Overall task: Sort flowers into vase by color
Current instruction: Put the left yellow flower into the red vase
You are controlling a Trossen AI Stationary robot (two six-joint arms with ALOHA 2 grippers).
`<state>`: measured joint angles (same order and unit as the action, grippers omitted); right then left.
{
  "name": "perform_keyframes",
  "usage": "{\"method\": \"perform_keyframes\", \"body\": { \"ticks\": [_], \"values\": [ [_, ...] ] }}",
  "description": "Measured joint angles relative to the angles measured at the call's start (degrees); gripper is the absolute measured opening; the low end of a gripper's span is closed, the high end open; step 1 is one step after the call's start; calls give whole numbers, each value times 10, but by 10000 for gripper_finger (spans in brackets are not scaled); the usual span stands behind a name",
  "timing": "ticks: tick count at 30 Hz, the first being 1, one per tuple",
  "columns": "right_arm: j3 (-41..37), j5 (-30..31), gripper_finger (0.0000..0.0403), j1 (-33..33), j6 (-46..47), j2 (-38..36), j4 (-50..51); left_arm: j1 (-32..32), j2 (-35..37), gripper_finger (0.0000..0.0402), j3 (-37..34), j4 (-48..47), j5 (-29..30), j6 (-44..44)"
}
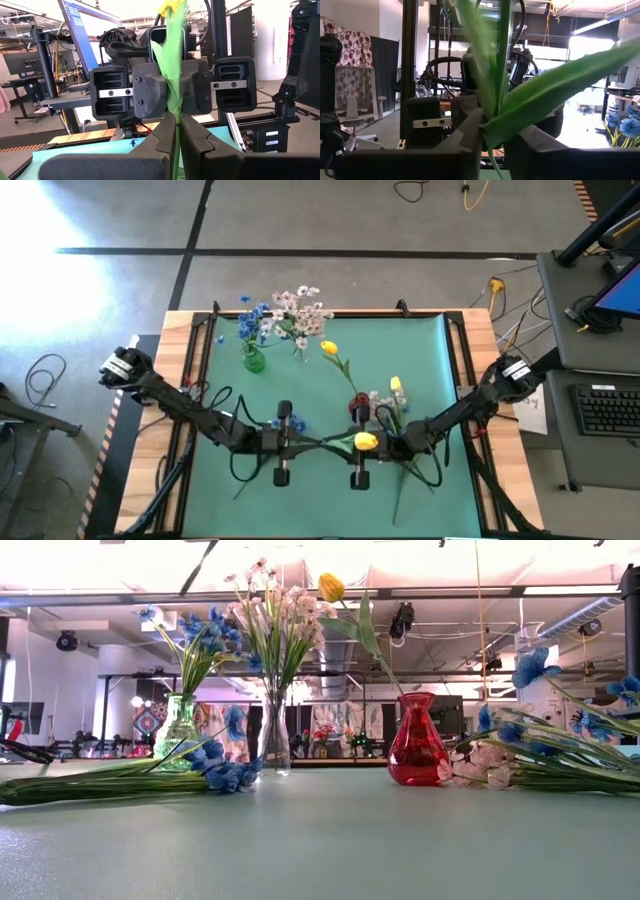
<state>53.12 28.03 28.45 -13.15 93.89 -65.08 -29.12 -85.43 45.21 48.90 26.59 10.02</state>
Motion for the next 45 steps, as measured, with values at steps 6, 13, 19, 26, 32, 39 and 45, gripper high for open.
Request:
{"method": "perform_keyframes", "body": {
  "ticks": [6, 13, 19, 26, 32, 39, 45],
  "values": [
    [0, 0, 18, 0, 2, 0, 0, 0, 0, 0, 0, 0, 0, -3],
    [0, 41, 22, 0, 31, -45, 88, 0, 20, 52, 0, -40, 0, -39],
    [0, 121, 22, -4, 124, -155, 317, -1, 51, 135, 1, -159, 5, -82],
    [0, 126, 22, -26, 324, -313, 618, -1, 75, 177, 1, -224, 5, -113],
    [0, 133, 22, -33, 395, -413, 776, -1, 82, 174, 1, -242, 30, -123],
    [0, 178, 22, -33, 396, -449, 810, -1, 81, 169, 1, -252, 45, -123],
    [0, 188, 22, -40, 398, -417, 814, -1, 81, 169, 1, -256, 61, -123]
  ]
}}
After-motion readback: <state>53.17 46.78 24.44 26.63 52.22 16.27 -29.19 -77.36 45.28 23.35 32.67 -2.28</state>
